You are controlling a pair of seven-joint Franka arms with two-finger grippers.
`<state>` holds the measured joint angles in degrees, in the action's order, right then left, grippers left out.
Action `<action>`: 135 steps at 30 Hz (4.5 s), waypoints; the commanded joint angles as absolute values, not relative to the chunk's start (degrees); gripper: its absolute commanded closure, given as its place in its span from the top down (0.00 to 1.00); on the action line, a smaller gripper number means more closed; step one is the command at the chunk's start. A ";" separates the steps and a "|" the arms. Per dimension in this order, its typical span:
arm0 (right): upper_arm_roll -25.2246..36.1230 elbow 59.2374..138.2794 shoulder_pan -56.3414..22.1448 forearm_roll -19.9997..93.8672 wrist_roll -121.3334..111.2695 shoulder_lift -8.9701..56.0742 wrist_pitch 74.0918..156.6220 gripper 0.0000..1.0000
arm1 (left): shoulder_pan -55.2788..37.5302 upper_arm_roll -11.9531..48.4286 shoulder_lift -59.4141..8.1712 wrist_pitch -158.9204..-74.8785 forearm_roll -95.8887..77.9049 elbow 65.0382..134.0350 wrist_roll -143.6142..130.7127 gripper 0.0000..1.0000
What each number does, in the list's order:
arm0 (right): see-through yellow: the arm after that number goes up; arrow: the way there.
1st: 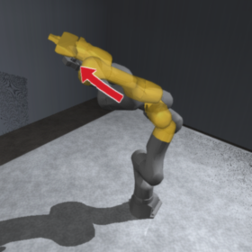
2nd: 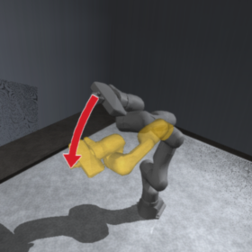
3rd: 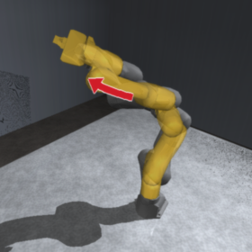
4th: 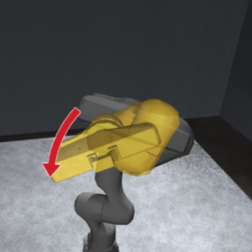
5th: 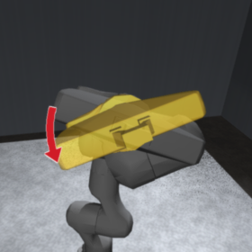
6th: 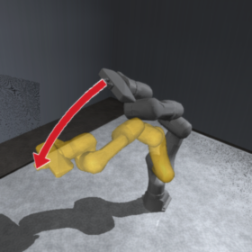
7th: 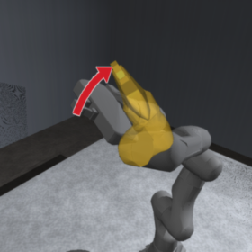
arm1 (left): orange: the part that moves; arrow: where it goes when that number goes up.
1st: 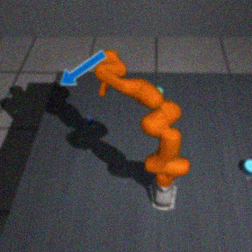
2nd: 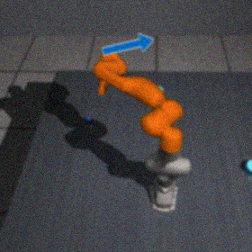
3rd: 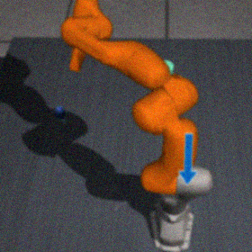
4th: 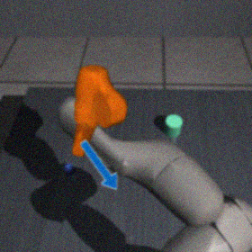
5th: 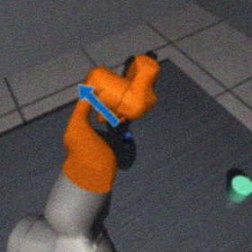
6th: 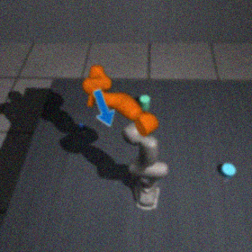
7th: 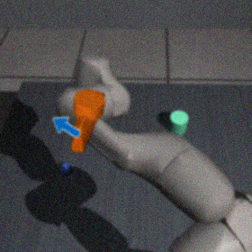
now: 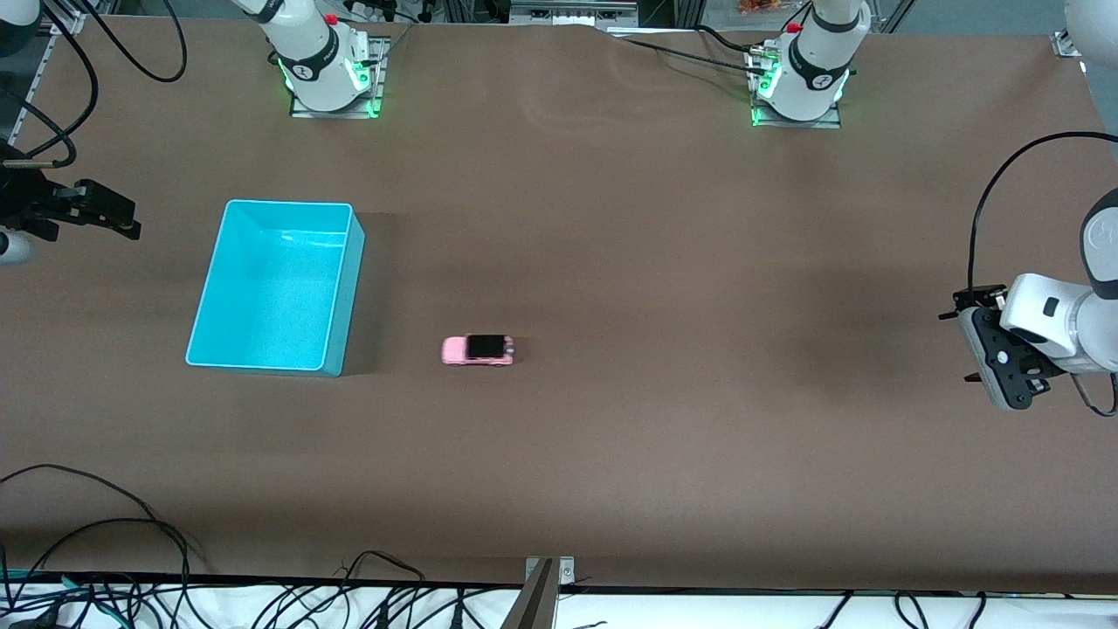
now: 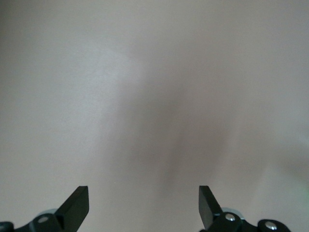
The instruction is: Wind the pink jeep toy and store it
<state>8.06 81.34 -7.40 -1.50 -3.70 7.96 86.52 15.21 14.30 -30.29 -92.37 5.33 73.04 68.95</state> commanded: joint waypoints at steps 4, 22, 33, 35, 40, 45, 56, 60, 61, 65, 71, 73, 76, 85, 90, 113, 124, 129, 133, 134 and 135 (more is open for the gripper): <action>8.09 79.80 -6.94 -1.14 -4.31 8.26 85.87 1.00 | 13.97 13.97 -27.87 -90.88 4.66 72.42 59.69 1.00; 7.39 79.98 -9.40 -0.53 -9.30 10.46 85.96 1.00 | 11.87 14.06 -24.35 -90.88 4.31 72.51 40.81 1.00; 6.33 79.89 -10.46 4.13 -30.66 15.02 88.85 1.00 | 10.63 14.06 -22.50 -86.14 0.88 72.42 21.90 1.00; 6.15 79.89 -10.63 4.13 -34.52 16.25 89.56 1.00 | 10.63 14.06 -21.80 -85.52 0.70 72.42 18.56 1.00; 4.84 79.98 -11.42 4.04 -45.25 19.59 91.23 1.00 | 10.20 14.50 -19.69 -82.10 0.44 72.42 12.22 1.00; 2.82 79.98 -11.43 4.22 -53.94 23.72 92.90 1.00 | 4.05 8.89 -14.95 -82.09 0.36 76.11 12.13 1.00; -0.53 81.99 -11.86 4.48 -67.94 31.11 103.43 1.00 | -2.46 1.94 -0.63 -93.94 -0.96 94.90 11.95 1.00; -0.70 87.88 -14.85 3.69 -68.82 31.29 111.87 1.00 | -3.69 0.35 2.02 -95.27 -2.29 97.47 11.78 1.00; -0.70 88.67 -15.03 3.69 -68.99 31.38 112.67 1.00 | -3.87 0.26 2.37 -95.27 -2.29 97.73 11.43 1.00; -0.70 91.40 -15.12 3.43 -70.75 31.55 116.88 1.00 | -4.13 -0.26 3.16 -95.27 -2.29 99.05 7.48 1.00; -0.70 94.48 -15.12 3.34 -76.46 33.92 123.92 1.00 | -4.04 -0.44 2.90 -94.92 -1.58 98.79 5.89 1.00; -0.70 94.83 -15.12 3.34 -76.99 34.80 125.06 1.00 | -3.69 -0.26 2.46 -93.87 -1.58 98.09 5.89 1.00; -0.70 95.27 -15.12 3.25 -77.08 35.51 126.03 1.00 | -3.52 -0.35 0.97 -92.38 -1.58 95.98 5.89 1.00; -0.62 98.78 -15.03 3.25 -77.26 36.56 129.19 1.00 | -3.78 -0.09 0.70 -92.20 -1.49 95.54 5.89 1.00; -0.62 99.76 -14.94 3.25 -77.26 36.56 130.34 0.66 | -4.13 -0.09 0.62 -92.20 -1.49 95.54 5.89 1.00; -0.27 84.48 -14.41 5.36 -77.34 33.93 110.77 0.11 | -4.39 0.26 -0.26 -92.11 -1.49 93.96 5.89 1.00; 0.70 80.24 -8.79 6.33 -78.14 27.78 93.97 0.11 | -6.24 0.35 -0.44 -91.93 -1.49 93.43 5.71 1.00; 1.84 82.43 -6.86 6.07 -79.27 25.32 90.44 0.11 | -6.24 0.26 -0.44 -91.93 -1.49 93.43 5.63 1.00; 4.57 88.84 -6.86 6.24 -83.31 22.68 92.28 0.11 | -6.15 0.26 -0.53 -91.93 -1.41 93.43 5.63 1.00; 4.74 90.77 -6.77 6.24 -84.19 21.89 93.33 0.11 | -6.15 0.26 -0.61 -91.93 -1.41 93.43 5.63 1.00; 5.01 92.97 -6.85 6.24 -84.98 20.93 94.47 0.11 | -6.15 0.18 -0.53 -91.93 -1.41 93.34 5.71 1.00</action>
